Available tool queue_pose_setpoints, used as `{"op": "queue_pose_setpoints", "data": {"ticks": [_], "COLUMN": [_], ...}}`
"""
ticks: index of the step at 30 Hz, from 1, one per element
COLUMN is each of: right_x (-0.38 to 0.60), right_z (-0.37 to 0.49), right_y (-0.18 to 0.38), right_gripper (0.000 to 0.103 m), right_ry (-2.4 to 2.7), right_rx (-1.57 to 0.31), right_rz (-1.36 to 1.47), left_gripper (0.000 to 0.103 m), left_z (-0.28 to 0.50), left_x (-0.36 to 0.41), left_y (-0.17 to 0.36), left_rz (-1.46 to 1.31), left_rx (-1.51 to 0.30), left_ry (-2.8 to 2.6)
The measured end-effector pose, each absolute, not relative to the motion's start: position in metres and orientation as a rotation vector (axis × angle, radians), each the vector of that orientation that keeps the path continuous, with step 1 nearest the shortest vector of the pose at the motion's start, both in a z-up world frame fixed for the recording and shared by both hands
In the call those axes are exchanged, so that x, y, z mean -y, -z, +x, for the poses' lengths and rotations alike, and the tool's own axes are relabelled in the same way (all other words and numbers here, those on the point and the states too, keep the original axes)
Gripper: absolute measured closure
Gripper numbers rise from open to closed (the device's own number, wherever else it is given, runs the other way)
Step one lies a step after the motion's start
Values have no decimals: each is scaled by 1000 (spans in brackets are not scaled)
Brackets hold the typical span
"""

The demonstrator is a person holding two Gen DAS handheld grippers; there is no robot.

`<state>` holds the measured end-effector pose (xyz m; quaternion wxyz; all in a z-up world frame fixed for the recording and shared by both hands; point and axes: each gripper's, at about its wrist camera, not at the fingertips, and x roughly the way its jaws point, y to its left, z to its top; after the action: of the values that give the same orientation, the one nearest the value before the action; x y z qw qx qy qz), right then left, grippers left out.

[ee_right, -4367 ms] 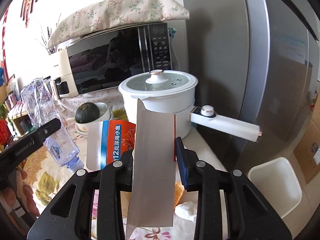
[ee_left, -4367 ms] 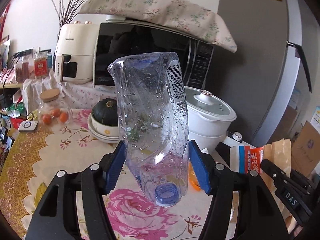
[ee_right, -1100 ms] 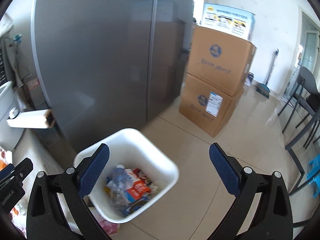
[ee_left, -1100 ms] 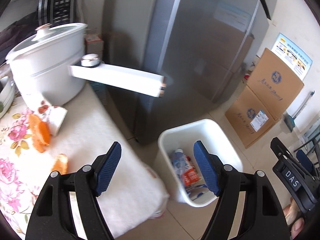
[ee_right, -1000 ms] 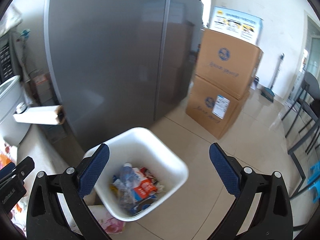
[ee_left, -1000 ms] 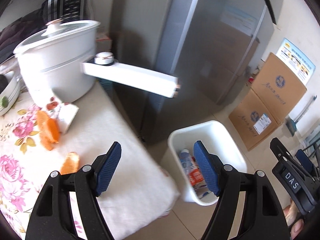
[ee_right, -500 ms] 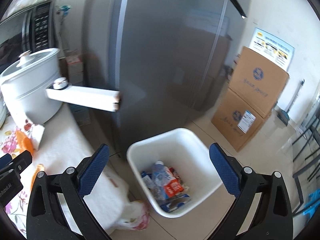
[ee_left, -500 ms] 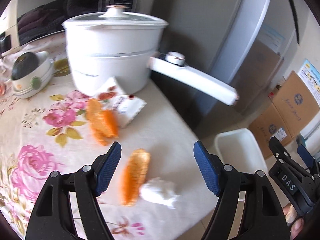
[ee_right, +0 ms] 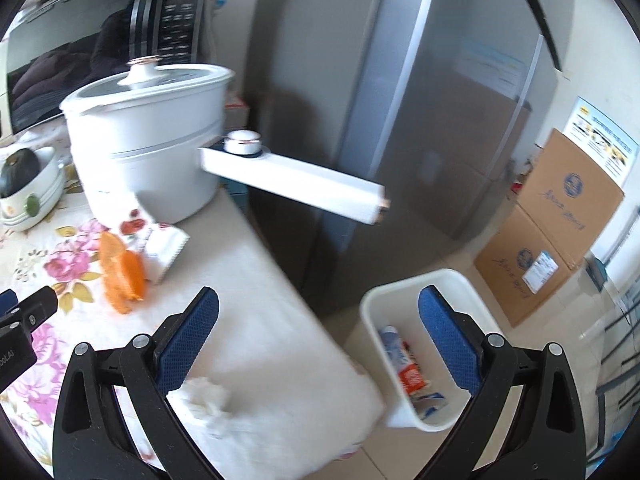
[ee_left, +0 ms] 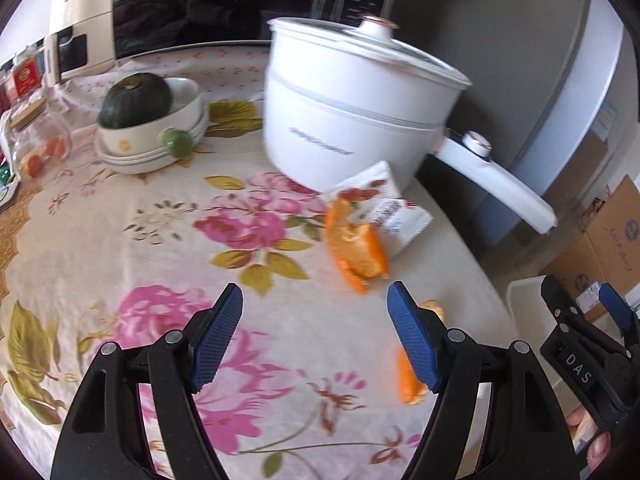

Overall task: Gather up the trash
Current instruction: 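Move both tools back over the table toward the orange peels, then grasp the orange peel beside the snack packet with the right tool and lift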

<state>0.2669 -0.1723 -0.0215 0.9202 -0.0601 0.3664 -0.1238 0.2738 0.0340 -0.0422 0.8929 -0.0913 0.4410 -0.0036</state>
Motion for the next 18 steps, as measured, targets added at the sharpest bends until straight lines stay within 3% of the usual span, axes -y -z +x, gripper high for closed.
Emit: {"op": "queue_pose_setpoints", "data": {"ticks": [18], "right_x": [62], "right_z": [331], "right_y": [76], "right_gripper": [7], "right_ry": [15], "right_rx": [-900], "right_rz": [-184], "left_gripper": [30], "left_z": [265], "left_x": [-146], "left_y": [46], "left_rz": [-300], "left_rx": [-919], "left_ry": [-117]}}
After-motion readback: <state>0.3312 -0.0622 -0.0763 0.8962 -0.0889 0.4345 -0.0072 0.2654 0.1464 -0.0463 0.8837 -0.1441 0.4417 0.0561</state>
